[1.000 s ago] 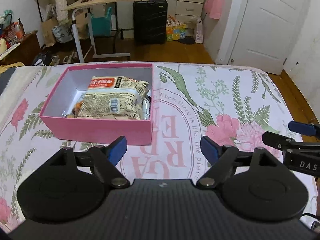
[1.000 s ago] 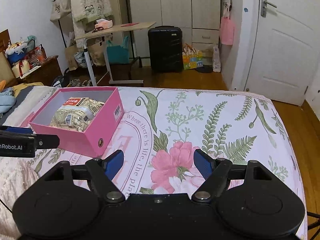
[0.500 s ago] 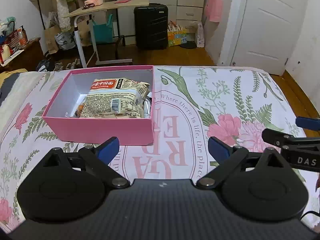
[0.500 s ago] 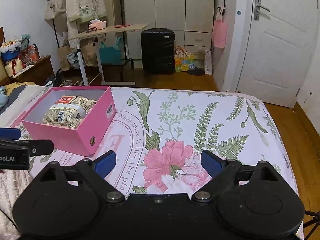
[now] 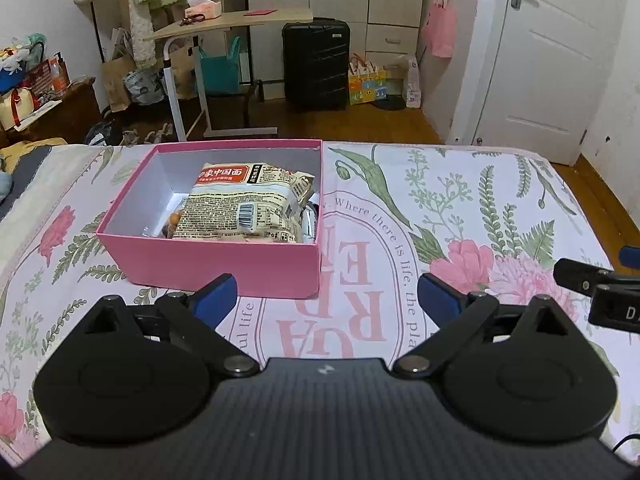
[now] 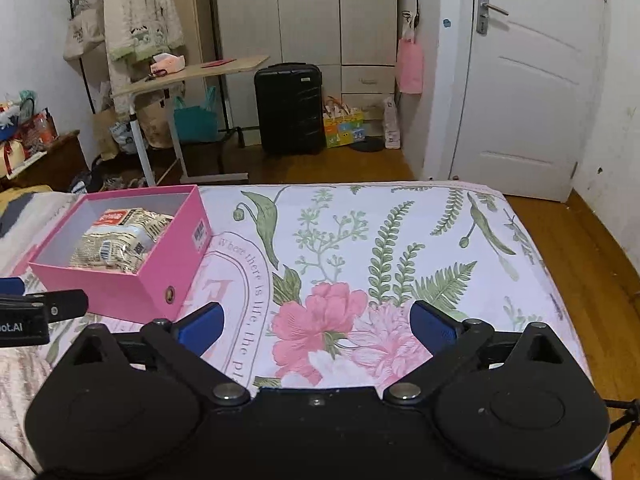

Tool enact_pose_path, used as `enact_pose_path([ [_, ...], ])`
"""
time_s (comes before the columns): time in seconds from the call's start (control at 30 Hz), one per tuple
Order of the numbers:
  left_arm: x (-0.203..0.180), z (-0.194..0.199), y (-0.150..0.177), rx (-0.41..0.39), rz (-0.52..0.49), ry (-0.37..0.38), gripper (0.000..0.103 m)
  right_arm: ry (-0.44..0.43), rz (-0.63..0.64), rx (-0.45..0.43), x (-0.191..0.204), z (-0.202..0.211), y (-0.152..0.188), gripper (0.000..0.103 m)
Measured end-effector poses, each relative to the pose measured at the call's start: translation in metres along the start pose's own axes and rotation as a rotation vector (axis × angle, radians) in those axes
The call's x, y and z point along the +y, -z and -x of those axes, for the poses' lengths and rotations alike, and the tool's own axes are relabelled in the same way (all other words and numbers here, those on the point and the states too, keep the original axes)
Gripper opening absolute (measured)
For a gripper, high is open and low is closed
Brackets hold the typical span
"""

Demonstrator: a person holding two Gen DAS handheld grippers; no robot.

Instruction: Organize snacks

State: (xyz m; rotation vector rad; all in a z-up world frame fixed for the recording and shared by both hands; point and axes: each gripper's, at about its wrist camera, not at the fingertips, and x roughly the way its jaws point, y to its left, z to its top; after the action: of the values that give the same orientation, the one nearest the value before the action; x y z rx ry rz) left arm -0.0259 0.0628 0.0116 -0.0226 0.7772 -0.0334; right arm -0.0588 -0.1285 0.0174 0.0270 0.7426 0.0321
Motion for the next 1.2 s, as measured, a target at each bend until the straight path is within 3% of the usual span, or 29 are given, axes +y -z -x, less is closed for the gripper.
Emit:
enact_pose_path([
  [0.63, -0.001, -0.01, 0.011, -0.021, -0.002, -0.089, 0.098, 0.054, 0.052, 0.012, 0.011, -0.009, 0.01, 0.101],
  [1.2, 0.001, -0.015, 0.015, -0.008, 0.018, -0.079, 0.098, 0.103, 0.07, -0.011, 0.017, -0.006, 0.012, 0.101],
])
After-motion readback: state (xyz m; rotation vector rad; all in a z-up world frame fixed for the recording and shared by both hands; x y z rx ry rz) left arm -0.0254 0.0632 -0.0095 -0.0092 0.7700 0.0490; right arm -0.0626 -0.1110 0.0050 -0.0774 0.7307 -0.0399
